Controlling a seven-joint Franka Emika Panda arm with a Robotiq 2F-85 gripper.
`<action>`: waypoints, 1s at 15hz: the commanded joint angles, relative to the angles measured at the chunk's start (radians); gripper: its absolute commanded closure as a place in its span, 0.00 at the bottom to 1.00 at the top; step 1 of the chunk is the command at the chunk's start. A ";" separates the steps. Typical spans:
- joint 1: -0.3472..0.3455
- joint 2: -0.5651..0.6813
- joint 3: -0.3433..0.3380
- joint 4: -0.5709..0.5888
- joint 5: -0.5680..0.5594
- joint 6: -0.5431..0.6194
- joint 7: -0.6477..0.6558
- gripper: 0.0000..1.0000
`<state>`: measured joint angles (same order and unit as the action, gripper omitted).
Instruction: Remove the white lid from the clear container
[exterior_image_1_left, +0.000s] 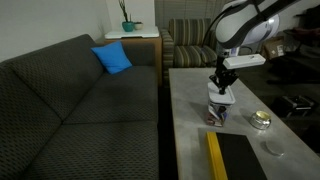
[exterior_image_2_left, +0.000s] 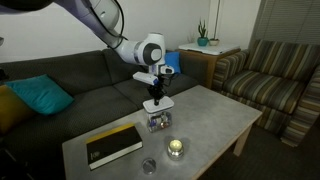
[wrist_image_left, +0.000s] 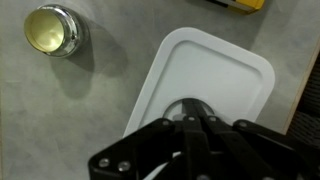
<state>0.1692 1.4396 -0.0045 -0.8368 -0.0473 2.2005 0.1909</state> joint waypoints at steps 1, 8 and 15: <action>-0.008 0.067 0.009 0.061 0.008 -0.046 -0.010 1.00; -0.001 0.009 -0.006 0.020 -0.006 -0.048 -0.002 1.00; 0.005 -0.029 -0.010 -0.012 -0.014 -0.034 0.001 1.00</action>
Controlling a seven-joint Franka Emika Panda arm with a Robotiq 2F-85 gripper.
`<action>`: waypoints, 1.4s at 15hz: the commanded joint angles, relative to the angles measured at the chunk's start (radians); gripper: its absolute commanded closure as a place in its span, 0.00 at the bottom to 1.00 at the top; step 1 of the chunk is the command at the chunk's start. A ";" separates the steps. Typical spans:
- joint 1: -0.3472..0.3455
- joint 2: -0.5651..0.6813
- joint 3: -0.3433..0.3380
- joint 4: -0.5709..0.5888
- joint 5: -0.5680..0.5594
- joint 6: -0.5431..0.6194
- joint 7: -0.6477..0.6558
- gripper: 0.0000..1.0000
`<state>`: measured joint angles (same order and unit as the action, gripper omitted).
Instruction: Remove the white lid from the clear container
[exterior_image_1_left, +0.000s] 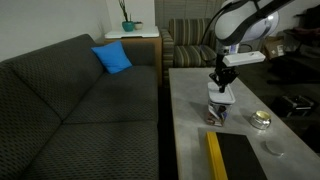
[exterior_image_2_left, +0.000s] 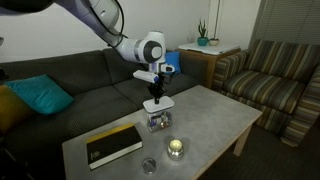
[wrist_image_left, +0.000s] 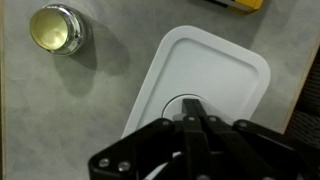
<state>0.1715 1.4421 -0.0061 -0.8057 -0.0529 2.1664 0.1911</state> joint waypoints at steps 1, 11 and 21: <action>0.004 -0.039 -0.009 -0.046 -0.010 -0.002 0.001 1.00; 0.008 -0.059 -0.009 -0.081 -0.018 0.034 0.002 0.49; -0.014 -0.015 0.012 -0.048 0.007 0.182 0.004 0.00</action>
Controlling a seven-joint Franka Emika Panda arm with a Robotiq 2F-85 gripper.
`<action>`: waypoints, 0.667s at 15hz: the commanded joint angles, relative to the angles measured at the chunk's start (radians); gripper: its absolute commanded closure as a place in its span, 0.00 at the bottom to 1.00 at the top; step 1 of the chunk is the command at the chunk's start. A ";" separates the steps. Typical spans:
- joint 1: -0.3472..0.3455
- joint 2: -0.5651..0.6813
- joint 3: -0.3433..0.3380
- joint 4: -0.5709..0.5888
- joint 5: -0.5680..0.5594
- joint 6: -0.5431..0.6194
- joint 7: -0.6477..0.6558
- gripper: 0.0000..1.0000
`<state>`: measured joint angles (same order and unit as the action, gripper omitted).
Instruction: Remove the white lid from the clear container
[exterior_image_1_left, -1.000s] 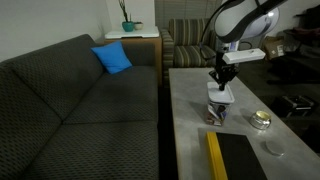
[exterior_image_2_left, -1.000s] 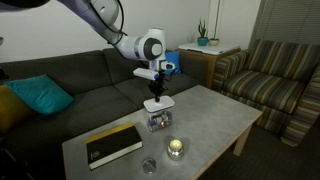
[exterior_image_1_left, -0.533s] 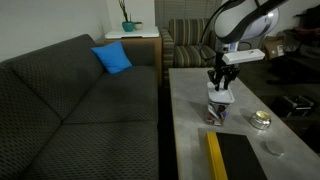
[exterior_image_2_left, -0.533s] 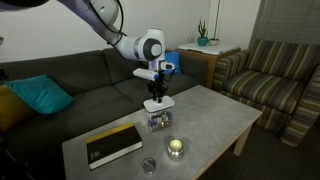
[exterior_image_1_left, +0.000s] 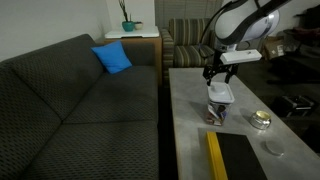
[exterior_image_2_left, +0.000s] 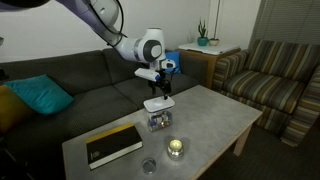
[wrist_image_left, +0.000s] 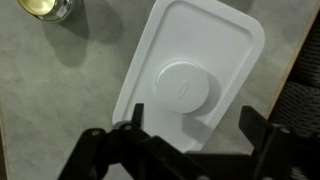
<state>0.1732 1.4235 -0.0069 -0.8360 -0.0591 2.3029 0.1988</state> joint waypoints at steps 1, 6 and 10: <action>-0.018 0.010 0.013 -0.013 0.017 0.048 -0.002 0.00; -0.024 0.039 0.016 0.005 0.027 0.038 -0.009 0.00; -0.023 0.054 0.017 0.014 0.030 0.023 -0.007 0.00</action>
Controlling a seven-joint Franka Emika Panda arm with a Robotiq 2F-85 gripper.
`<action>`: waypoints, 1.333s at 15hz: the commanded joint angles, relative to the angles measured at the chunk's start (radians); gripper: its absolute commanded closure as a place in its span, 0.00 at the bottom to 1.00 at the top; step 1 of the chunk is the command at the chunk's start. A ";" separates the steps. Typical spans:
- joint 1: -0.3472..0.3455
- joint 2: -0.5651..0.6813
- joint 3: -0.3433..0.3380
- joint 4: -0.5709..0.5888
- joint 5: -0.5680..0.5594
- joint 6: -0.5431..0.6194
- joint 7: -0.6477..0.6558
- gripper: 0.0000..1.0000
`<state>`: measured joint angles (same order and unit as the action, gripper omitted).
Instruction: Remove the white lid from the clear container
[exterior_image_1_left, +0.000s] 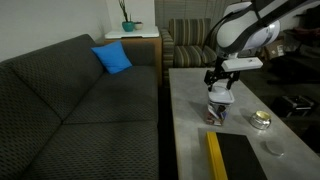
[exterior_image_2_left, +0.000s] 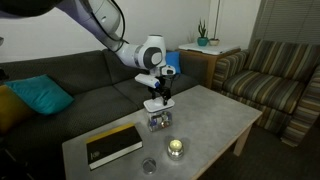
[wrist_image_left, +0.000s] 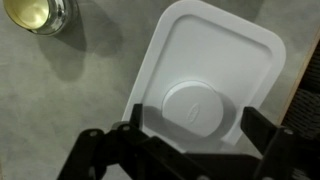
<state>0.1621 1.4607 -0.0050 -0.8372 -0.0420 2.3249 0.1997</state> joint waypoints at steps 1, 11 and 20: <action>-0.006 0.023 0.007 0.032 0.019 -0.017 -0.004 0.00; -0.007 0.008 0.008 0.029 0.022 -0.020 -0.001 0.71; 0.000 -0.067 -0.005 -0.062 0.011 0.015 0.004 0.71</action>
<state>0.1618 1.4515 -0.0033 -0.8257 -0.0268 2.3194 0.2000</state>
